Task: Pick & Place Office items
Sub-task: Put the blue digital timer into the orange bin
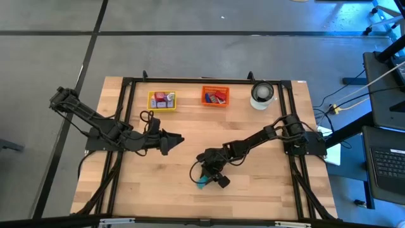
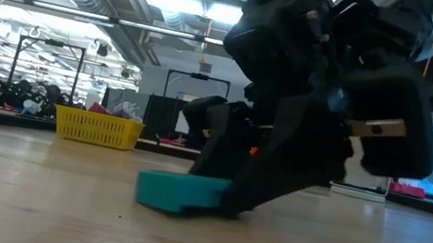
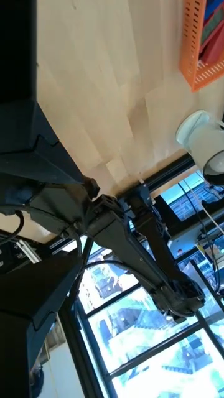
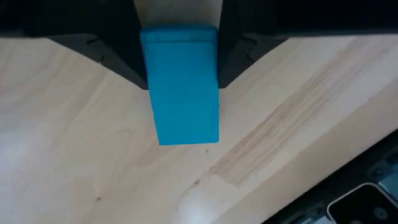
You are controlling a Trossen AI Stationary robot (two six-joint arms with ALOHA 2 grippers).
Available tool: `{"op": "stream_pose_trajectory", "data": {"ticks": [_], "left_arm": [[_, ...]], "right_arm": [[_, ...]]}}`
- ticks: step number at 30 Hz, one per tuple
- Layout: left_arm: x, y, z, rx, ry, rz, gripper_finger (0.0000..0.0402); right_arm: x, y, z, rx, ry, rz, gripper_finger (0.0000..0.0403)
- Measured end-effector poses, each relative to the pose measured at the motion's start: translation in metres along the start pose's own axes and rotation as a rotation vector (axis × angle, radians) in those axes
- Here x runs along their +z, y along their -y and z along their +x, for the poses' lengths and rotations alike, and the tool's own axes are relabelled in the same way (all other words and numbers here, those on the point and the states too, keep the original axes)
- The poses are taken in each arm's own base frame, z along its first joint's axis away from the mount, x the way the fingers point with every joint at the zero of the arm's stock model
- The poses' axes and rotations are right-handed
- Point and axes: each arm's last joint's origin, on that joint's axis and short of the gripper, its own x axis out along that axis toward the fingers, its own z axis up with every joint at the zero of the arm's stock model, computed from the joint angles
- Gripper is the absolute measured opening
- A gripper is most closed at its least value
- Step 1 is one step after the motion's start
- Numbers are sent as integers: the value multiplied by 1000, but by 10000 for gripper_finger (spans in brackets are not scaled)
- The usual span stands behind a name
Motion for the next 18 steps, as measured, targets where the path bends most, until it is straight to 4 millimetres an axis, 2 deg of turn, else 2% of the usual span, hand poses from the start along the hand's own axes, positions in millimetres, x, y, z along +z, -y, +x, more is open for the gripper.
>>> {"op": "stream_pose_trajectory", "data": {"ticks": [4,8,12,18], "left_arm": [[0,0,0,0,1,-7,196],[1,2,0,-15,10,-21,196],[2,3,0,-12,39,-28,196],[4,2,0,9,98,-30,196]], "right_arm": [[3,-2,-11,-30,-64,49,155],[9,0,-35,-108,-142,89,155],[28,7,-76,-237,-122,104,155],[71,7,-150,-416,100,136,155]]}}
